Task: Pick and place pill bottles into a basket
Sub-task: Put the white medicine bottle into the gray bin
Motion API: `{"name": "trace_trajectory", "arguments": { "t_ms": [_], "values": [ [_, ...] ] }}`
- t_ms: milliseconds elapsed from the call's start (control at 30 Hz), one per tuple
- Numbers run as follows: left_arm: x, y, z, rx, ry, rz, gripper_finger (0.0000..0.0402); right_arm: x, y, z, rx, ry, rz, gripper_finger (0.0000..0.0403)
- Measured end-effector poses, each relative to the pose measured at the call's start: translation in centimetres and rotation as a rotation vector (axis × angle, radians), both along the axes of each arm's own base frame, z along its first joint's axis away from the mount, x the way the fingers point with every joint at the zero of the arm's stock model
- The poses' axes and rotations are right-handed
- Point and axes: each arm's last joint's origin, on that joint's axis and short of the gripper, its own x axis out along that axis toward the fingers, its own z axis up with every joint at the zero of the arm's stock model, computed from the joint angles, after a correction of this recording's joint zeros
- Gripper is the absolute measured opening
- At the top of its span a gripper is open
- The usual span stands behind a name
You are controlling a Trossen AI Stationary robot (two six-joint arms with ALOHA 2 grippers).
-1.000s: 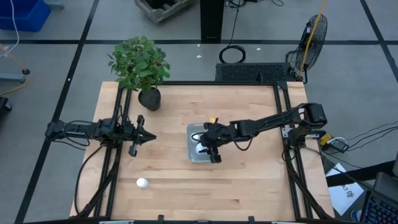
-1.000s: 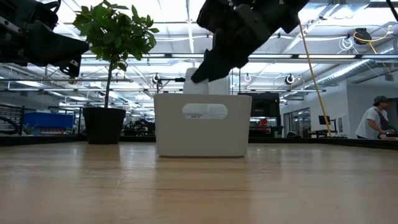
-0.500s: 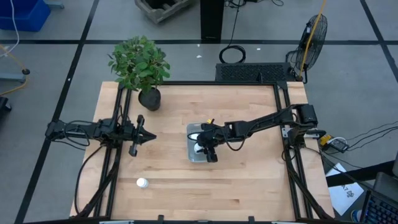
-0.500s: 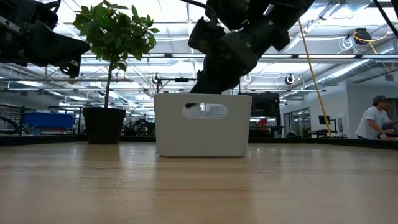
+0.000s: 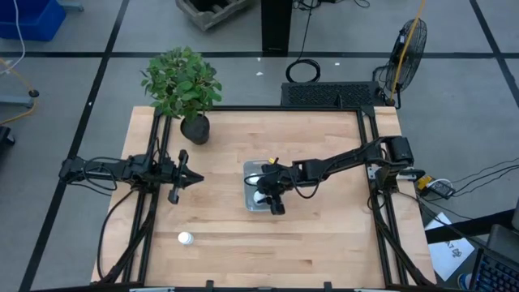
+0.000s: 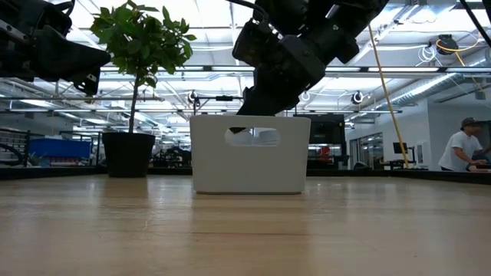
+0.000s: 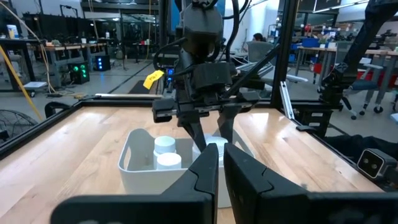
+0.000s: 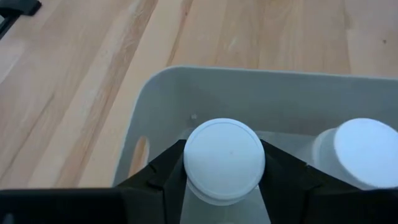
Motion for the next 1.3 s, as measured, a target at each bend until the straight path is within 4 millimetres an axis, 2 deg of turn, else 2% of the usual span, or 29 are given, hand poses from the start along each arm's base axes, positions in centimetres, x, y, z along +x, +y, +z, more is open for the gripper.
{"name": "trace_trajectory", "arguments": {
  "t_ms": [833,933,1133,1300],
  "values": [
    [0.0,0.0,0.0,0.0,0.0,0.0,0.0031,0.1,-0.1,0.1,-0.059,-0.023,0.005,0.0218],
    [0.0,0.0,0.0,0.0,-0.001,0.0,0.0031,-0.1,-0.2,0.9,-0.094,-0.049,0.003,0.0223],
    [0.0,0.0,0.0,0.0,-0.001,0.0,0.0031,-0.9,-0.3,3.7,-0.118,-0.123,-0.007,0.0221],
    [0.0,0.0,0.0,0.0,0.0,-0.001,0.0031,-2.5,0.2,5.7,-0.081,-0.089,-0.021,0.0184]
  ]
}}
